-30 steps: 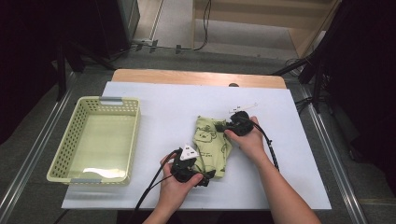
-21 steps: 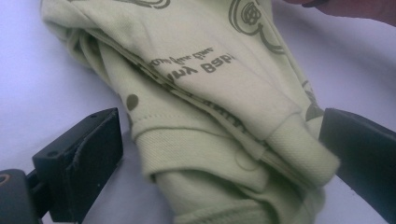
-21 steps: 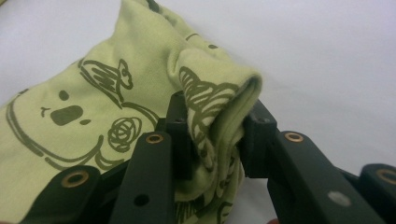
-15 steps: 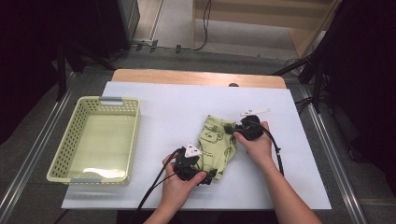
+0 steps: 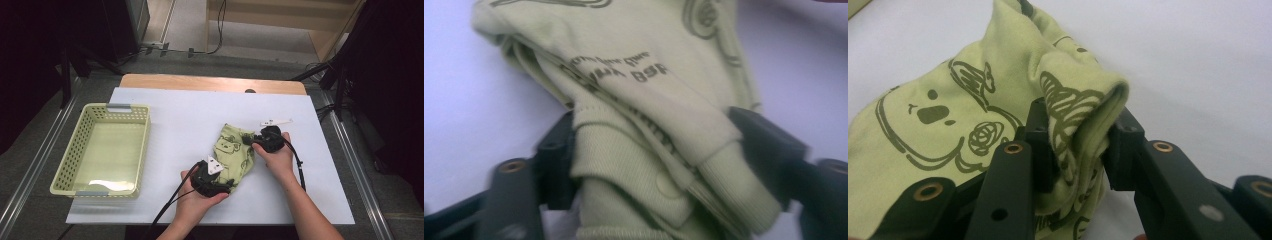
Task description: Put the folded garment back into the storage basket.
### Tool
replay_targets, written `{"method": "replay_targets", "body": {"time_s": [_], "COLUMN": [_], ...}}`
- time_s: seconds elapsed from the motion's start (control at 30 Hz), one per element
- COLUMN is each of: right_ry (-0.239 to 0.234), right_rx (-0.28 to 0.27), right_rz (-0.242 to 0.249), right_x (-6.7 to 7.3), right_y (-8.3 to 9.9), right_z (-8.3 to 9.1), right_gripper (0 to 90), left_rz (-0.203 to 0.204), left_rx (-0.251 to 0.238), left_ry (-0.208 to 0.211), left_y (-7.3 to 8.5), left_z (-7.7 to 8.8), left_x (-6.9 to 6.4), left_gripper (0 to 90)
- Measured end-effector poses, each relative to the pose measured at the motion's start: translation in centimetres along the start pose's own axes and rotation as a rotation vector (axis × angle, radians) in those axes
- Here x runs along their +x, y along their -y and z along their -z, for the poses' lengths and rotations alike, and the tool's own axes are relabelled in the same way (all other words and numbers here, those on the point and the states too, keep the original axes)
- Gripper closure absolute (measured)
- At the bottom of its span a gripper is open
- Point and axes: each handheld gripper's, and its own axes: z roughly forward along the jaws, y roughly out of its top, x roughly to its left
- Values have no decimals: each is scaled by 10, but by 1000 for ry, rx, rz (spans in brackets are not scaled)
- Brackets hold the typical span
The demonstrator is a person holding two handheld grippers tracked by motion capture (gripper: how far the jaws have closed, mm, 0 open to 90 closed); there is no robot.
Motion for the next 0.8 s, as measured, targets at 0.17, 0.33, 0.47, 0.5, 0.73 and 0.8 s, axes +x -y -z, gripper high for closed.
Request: {"method": "replay_targets", "body": {"time_s": [0.17, 0.33, 0.47, 0.5, 0.73, 0.8], "right_ry": [-4, -3, 3, 4, 4, 4], "right_rx": [-2, -11, -25, -26, -40, -50], "right_rz": [11, 20, 24, 23, 30, 33], "right_x": [3, 4, 5, 5, 7, 8], "right_y": [0, 1, 0, 0, -3, -4], "right_z": [2, 3, 5, 5, 9, 10], "right_gripper": [671, 671, 672, 671, 671, 671], "left_rz": [-33, -63, -53, -57, -56, -56], "left_rx": [-14, -38, -59, -65, -105, -127], "left_ry": [32, 17, 23, 21, 28, 29], "left_y": [1, 2, 3, 4, 4, 4], "left_z": [2, 4, 6, 6, 13, 16], "left_x": [-1, -4, -3, -3, -3, -2], "left_gripper": [525, 612, 644, 647, 653, 653]}}
